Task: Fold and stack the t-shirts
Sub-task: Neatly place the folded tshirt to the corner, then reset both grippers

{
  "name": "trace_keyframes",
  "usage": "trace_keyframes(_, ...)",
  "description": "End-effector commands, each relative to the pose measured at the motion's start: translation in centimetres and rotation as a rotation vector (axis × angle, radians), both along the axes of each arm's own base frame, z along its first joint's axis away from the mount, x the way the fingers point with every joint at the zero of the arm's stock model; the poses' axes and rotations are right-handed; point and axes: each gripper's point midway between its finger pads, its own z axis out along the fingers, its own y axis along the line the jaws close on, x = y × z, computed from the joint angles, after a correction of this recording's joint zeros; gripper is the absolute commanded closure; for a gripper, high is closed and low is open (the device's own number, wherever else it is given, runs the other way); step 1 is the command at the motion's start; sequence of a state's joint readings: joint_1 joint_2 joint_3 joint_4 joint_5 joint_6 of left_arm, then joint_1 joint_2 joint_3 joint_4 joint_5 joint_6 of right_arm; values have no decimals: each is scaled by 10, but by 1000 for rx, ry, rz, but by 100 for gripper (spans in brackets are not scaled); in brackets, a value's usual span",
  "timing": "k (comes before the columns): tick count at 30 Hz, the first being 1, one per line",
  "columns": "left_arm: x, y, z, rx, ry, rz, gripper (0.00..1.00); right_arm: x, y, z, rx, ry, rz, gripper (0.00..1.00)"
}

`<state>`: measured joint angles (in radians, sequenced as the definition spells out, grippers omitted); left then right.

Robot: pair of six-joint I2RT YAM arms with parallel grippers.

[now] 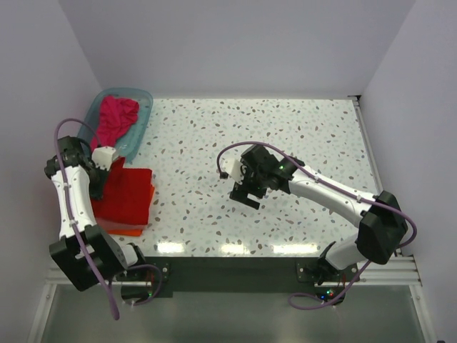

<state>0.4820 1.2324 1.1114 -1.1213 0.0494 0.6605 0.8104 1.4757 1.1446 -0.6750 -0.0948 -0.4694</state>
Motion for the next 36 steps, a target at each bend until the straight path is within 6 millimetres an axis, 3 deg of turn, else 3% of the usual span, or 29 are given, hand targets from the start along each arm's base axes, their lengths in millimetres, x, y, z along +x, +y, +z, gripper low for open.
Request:
trace_keyframes(1,9,29,-14,87,-15,-42,100,1,0,9,15,-13,-2,9)
trace_keyframes(3,9,44,-25,115,-5,-45,91,2,1,10,19,-12,-4,9)
trace_keyframes(4,10,51,-26,128,-11,-43,75,2,1,9,18,-10,-6,9)
trace_keyframes(5,10,61,-27,151,-14,-27,66,1,1,9,18,-10,-4,8)
trace_keyframes(7,20,80,-22,210,-33,-32,49,1,2,11,21,-8,-6,7)
trace_keyframes(10,33,96,-4,257,-67,-35,33,3,2,12,17,-14,-12,5)
trace_keyframes(13,46,97,20,252,-113,-52,27,8,2,15,23,-22,-32,4)
trace_keyframes(16,68,79,40,213,-179,-101,24,18,-1,23,65,-9,-91,3)
trace_keyframes(19,93,55,59,196,-244,-142,22,28,-5,28,101,18,-147,2)
trace_keyframes(22,124,6,74,94,-312,-216,12,39,-7,38,150,29,-203,1)
trace_keyframes(24,143,-13,82,45,-341,-207,11,50,-12,47,180,25,-246,1)
trace_keyframes(25,154,-34,84,10,-356,-243,2,53,-12,52,198,25,-259,1)
trace_keyframes(26,164,-43,78,-22,-343,-246,1,61,-18,56,218,24,-300,1)
trace_keyframes(27,177,-55,92,-53,-387,-228,0,67,-20,60,232,20,-319,1)
trace_keyframes(28,185,-65,93,-81,-397,-234,0,71,-22,63,247,21,-337,1)
trace_keyframes(29,195,-89,95,-122,-409,-273,0,80,-29,66,272,29,-384,1)
trace_keyframes(31,215,-114,94,-172,-420,-274,0,90,-37,74,307,29,-429,1)
trace_keyframes(32,221,-138,93,-202,-419,-315,0,99,-47,76,330,34,-478,1)
trace_keyframes(33,231,-148,88,-223,-425,-313,0,103,-53,76,339,37,-501,1)
trace_keyframes(34,233,-179,82,-243,-416,-371,0,106,-59,76,350,46,-535,1)
trace_keyframes(36,242,-205,65,-267,-415,-385,0,113,-79,70,357,61,-604,1)
